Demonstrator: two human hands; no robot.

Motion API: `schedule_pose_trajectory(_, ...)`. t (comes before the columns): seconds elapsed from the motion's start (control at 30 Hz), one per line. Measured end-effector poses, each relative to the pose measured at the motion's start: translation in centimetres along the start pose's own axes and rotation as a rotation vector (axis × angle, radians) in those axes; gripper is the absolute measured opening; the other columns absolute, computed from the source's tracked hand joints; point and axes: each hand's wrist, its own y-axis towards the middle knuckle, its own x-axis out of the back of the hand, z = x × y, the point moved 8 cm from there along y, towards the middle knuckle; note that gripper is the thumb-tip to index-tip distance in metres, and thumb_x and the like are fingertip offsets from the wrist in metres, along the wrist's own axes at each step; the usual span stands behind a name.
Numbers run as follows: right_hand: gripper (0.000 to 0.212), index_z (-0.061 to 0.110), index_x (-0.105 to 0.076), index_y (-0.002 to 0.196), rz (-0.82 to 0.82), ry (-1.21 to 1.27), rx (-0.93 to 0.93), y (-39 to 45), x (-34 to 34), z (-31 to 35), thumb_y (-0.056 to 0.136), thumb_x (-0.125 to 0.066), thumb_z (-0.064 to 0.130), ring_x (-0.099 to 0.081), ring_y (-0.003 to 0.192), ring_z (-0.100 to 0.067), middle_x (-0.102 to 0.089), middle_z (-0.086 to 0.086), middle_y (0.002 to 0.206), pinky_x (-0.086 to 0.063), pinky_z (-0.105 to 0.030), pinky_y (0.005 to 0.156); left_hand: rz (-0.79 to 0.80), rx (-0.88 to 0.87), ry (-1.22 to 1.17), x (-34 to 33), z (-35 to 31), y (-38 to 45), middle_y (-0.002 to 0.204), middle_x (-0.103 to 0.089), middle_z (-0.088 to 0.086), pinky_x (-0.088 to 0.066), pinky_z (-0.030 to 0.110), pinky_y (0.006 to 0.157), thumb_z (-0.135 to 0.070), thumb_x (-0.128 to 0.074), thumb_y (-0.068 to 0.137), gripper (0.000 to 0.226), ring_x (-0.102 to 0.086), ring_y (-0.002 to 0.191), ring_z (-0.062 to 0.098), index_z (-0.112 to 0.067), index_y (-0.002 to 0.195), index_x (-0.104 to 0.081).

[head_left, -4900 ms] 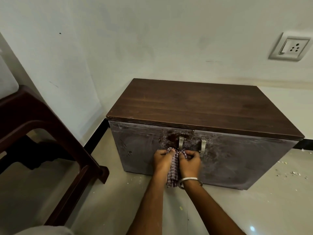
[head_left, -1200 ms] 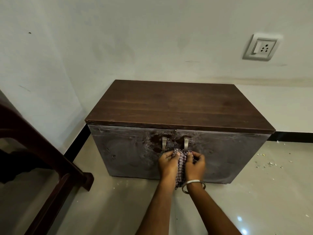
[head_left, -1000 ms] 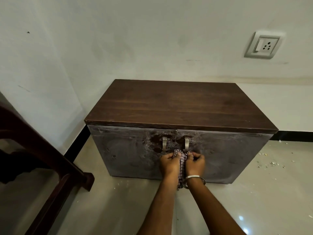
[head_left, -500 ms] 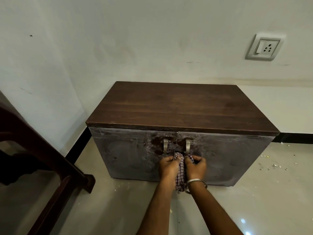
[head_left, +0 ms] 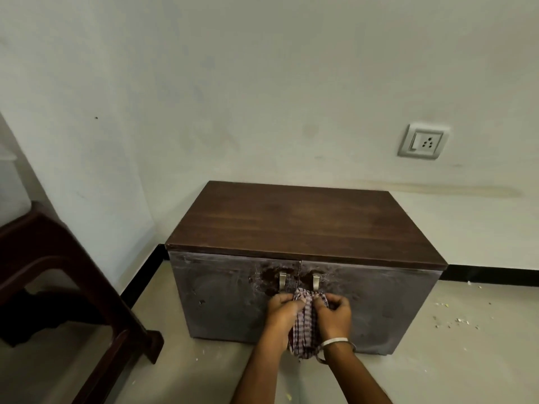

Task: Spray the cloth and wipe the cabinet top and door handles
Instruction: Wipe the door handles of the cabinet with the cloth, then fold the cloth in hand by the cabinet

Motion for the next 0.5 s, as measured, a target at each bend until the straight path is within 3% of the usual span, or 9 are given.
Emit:
schedule_pose_trajectory(0.1,0.016,0.012,-0.057,0.092,0.064,-0.017,0.092,-0.9,-0.1,3.3,0.083,-0.069,0.006,-0.061,0.091,-0.025,-0.063,-0.006,0.092,-0.051,-0.036,0.083,0.034,-0.048,-0.039,0.2,-2.4,-1.9,0.096,-0.072,0.016,-0.058,0.036,0.073,-0.010,-0.069,0.085,0.021,-0.070,0.086,0.027,-0.006,0.103,-0.060)
schedule_pose_trajectory(0.2,0.014,0.012,-0.059,0.093,0.141,0.016,0.205,-2.6,-0.7,7.7,0.084,-0.068,0.006,-0.062,0.087,-0.018,-0.064,-0.001,0.089,-0.048,-0.020,0.069,0.144,-0.113,-0.042,-0.4,-5.5,-4.1,0.097,-0.075,0.016,-0.058,0.039,0.081,-0.015,-0.075,0.081,0.031,-0.072,0.090,0.027,-0.002,0.108,-0.065)
schedule_pose_trajectory(0.27,0.012,0.010,-0.061,0.096,0.207,0.039,0.280,-4.0,-1.3,10.6,0.086,-0.066,0.007,-0.064,0.089,-0.016,-0.066,-0.001,0.090,-0.049,-0.016,0.065,0.149,-0.159,-0.039,0.0,-7.8,-5.5,0.098,-0.075,0.016,-0.057,0.040,0.085,-0.010,-0.074,0.082,0.031,-0.072,0.092,0.027,0.000,0.110,-0.066)
schedule_pose_trajectory(0.37,0.020,0.013,-0.060,0.109,0.398,0.065,0.338,-6.5,-3.0,14.4,0.090,-0.062,0.014,-0.065,0.095,-0.012,-0.067,-0.001,0.102,-0.054,-0.017,0.068,0.094,-0.202,-0.114,1.9,-11.9,-7.7,0.098,-0.073,0.017,-0.058,0.038,0.074,-0.004,-0.070,0.083,0.028,-0.072,0.088,0.029,-0.001,0.110,-0.063)
schedule_pose_trajectory(0.5,0.038,0.023,-0.050,0.122,0.672,-0.023,0.253,-9.6,-5.6,16.5,0.087,-0.063,0.031,-0.062,0.104,-0.014,-0.062,0.000,0.115,-0.054,-0.025,0.080,0.041,-0.255,-0.267,4.5,-16.8,-10.2,0.102,-0.070,0.020,-0.057,0.036,0.068,-0.003,-0.071,0.081,0.033,-0.070,0.088,0.030,0.001,0.113,-0.061)
